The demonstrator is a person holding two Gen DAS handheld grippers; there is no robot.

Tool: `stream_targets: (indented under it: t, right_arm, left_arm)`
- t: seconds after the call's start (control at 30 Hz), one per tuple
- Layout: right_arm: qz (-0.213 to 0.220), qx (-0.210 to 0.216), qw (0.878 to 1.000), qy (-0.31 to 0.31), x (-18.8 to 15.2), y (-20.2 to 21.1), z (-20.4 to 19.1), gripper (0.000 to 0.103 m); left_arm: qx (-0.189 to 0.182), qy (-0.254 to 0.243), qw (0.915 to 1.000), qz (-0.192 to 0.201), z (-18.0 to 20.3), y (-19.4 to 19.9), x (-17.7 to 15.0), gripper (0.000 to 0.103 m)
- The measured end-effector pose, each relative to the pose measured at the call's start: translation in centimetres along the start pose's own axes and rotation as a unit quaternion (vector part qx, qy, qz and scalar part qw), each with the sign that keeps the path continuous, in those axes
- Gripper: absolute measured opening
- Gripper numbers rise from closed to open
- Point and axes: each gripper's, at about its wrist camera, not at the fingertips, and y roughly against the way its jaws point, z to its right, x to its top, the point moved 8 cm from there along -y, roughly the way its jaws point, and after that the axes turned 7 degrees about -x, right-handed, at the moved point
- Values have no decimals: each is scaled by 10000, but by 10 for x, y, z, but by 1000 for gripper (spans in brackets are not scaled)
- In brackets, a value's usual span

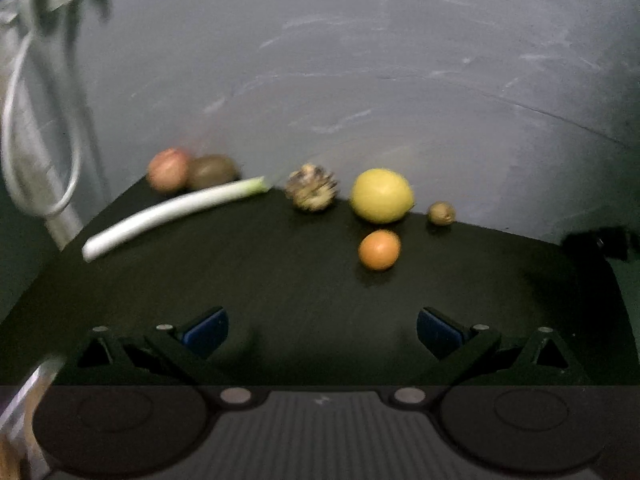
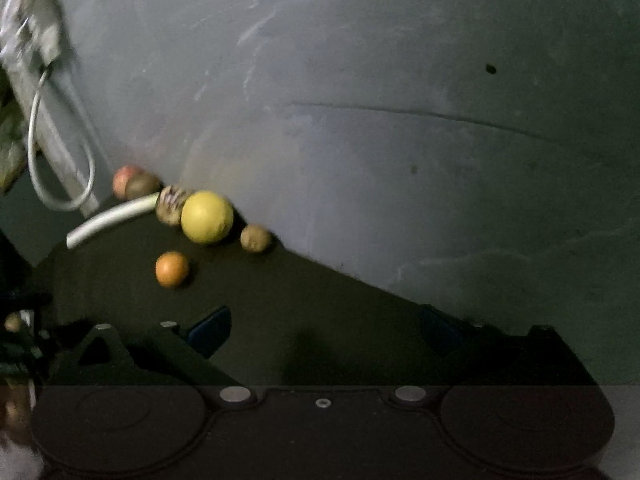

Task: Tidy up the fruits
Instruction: 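Withdraw both tools from the tray toward the remaining fruits, then grasp the tangerine with the left tool while the right tool grasps a small brown fruit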

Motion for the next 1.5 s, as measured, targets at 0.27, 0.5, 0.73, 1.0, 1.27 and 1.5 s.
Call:
stream_targets:
  t: [0.27,0.5,0.73,1.0,1.27,1.5]
  right_arm:
    - [-4,161,9987,-484,13,-29,-15,84]
    - [-69,262,9978,-613,22,-53,-29,70]
    - [-97,387,9973,-622,31,-68,-43,62]
    - [-138,413,9972,-600,34,-81,-54,55]
    - [-152,361,9972,-631,36,-92,-64,51]
    - [-204,332,9972,-637,37,-100,-68,49]
  left_arm:
    - [-259,-1110,9935,58,18,-40,27,102]
    - [-506,-1551,9866,2,28,-66,31,95]
    - [-735,-1515,9857,-39,25,-80,32,85]
    - [-922,-1506,9843,-82,22,-84,33,71]
    - [-1060,-1524,9825,-127,24,-90,32,59]
    - [-1127,-1512,9820,-134,23,-92,33,50]
